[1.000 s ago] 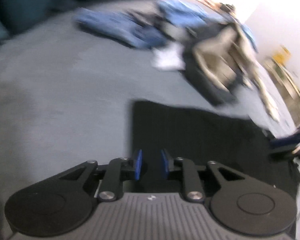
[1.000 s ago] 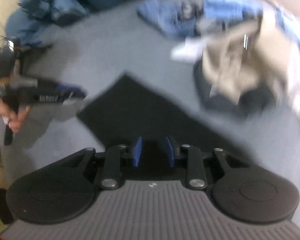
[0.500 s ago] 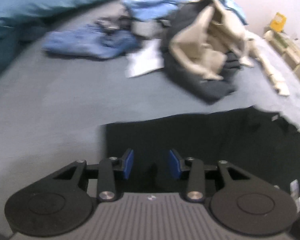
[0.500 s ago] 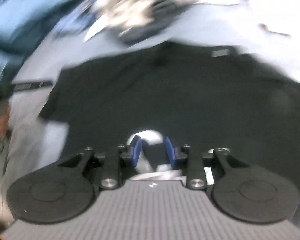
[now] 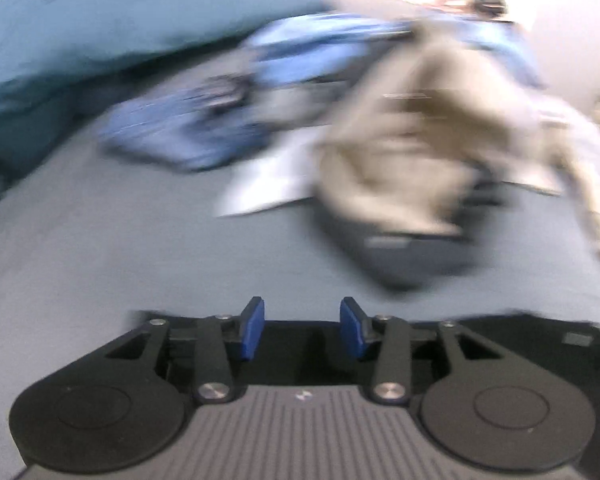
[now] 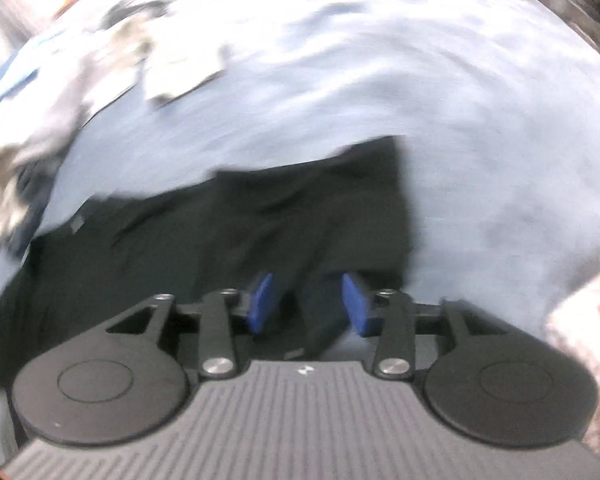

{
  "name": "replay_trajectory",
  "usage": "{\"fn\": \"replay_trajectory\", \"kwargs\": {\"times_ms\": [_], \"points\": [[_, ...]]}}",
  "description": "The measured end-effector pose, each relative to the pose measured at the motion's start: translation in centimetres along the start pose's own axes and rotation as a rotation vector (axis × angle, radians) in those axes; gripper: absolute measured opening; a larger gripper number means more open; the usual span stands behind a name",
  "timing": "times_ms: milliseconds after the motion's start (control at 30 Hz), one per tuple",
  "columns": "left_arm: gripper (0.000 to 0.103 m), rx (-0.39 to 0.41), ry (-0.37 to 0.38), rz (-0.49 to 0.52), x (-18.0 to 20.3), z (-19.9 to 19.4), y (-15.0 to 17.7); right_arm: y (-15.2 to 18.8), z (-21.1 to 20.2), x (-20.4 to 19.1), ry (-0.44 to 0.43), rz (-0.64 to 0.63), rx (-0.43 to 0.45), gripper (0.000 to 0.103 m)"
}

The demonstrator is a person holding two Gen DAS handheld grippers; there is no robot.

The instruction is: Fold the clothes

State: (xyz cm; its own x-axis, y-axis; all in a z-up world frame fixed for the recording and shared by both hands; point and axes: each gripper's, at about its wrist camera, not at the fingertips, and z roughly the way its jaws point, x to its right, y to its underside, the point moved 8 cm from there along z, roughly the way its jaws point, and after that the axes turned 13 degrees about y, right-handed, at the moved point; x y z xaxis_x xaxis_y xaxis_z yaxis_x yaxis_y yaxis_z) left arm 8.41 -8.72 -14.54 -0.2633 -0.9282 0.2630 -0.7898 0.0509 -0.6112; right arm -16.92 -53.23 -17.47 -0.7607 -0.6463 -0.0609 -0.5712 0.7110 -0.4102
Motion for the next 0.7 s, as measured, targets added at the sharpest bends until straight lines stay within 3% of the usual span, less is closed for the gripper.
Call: {"fn": "replay_trajectory", "kwargs": {"times_ms": [100, 167, 300, 400, 467, 600, 700], "points": [[0.046, -0.086, 0.260, 0.082, 11.3, 1.8, 1.1, 1.0, 1.4, 3.0, -0.001, 0.143, -0.059, 0.044], [0.046, -0.160, 0.424, 0.151, 19.0, 3.1, 3.2, 1.6, 1.9, 4.0, -0.008, 0.184, -0.050, 0.044], [0.046, -0.267, 0.605, 0.318, 31.0, 5.0, 8.1, 1.4, 2.8, 5.3, -0.042, 0.245, 0.005, 0.044], [0.045, -0.339, 0.655, 0.323, 35.4, 6.4, 11.0, 0.5, 4.0, 5.4, -0.108, 0.251, 0.001, 0.041], [0.045, -0.365, 0.647, 0.305, 36.5, 7.3, 11.9, 0.1, 3.8, 4.6, -0.141, 0.179, 0.023, 0.002], [0.045, -0.360, 0.596, 0.242, 36.0, 8.6, 11.8, -0.7, 1.0, 0.6, -0.154, -0.101, 0.193, 0.002], [0.047, -0.356, 0.573, 0.218, 35.6, 9.2, 10.9, 0.1, 1.0, -3.2, -0.171, -0.280, 0.243, 0.004]]}}
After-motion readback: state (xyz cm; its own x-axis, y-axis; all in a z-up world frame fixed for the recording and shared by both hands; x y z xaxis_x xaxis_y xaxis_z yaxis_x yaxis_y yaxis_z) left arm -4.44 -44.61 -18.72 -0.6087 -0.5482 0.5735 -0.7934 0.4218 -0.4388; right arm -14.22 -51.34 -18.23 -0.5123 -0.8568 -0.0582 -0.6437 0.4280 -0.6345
